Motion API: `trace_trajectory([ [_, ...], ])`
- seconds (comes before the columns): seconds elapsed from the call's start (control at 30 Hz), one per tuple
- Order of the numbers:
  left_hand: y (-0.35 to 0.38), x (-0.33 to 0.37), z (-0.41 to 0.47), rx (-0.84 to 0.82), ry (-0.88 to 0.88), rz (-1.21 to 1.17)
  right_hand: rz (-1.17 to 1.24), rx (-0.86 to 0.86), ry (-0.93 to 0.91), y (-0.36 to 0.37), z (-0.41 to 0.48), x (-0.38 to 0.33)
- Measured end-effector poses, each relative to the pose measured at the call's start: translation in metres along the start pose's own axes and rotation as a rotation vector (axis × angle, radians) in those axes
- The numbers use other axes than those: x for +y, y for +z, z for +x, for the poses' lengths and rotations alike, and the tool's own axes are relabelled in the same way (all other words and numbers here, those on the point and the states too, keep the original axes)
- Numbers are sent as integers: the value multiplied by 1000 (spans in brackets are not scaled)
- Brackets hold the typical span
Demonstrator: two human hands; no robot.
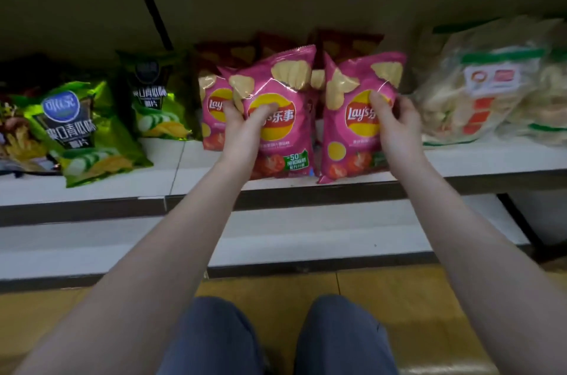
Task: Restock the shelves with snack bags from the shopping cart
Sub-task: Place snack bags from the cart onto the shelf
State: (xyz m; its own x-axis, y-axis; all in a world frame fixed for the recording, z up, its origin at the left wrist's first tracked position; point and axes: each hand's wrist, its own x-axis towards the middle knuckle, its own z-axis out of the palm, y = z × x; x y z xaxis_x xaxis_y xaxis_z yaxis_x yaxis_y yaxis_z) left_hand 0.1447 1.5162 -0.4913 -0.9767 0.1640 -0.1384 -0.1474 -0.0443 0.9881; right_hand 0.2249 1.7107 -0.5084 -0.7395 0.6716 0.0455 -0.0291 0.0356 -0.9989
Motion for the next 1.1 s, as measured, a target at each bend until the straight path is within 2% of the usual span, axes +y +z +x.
trace_trajectory([
  [0.2, 8, -21, 13, -48, 62, -4, 22, 47, -53, -8, 31, 13],
  [0.37, 15, -22, 21, -71, 107, 87, -39, 92, -58, -14, 66, 18],
  [0.87, 12, -42, 33, -79, 89, 133, -2, 74, 102, 28, 99, 52],
  [0.97, 14, -43, 31, -67, 85, 119, -106, 72, 125, 23, 101, 54],
  [1.03, 15, -42, 28, -57, 79, 98, -269, 172, 69, 20, 91, 45],
  [1.1, 15, -40, 26, -59, 80, 70, -394, 302, -69, 17, 71, 34],
])
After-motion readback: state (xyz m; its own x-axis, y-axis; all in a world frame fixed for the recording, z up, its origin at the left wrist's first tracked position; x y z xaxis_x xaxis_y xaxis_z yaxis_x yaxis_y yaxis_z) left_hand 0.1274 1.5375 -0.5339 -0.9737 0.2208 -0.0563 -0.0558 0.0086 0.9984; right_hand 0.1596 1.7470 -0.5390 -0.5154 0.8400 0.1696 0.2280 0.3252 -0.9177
